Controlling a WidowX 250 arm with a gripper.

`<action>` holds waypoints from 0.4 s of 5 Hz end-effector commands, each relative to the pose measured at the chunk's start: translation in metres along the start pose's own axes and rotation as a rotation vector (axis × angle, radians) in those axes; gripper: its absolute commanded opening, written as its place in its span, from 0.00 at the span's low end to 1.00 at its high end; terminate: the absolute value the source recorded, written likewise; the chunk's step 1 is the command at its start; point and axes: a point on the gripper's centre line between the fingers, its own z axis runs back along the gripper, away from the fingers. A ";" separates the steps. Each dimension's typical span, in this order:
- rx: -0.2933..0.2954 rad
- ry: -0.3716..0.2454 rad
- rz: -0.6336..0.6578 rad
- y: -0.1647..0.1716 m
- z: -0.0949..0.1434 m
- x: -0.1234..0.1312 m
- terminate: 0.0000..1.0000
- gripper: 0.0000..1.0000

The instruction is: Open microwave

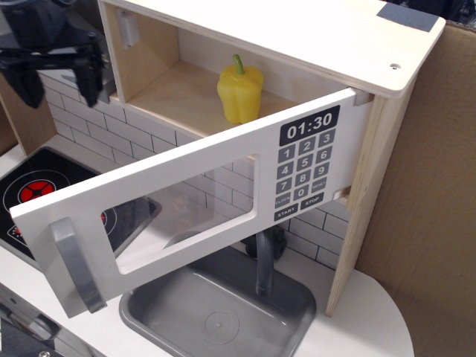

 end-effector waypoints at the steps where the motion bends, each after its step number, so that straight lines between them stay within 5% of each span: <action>1: 0.034 -0.074 0.027 0.022 0.030 0.016 0.00 1.00; 2: 0.034 -0.074 0.027 0.022 0.030 0.016 1.00 1.00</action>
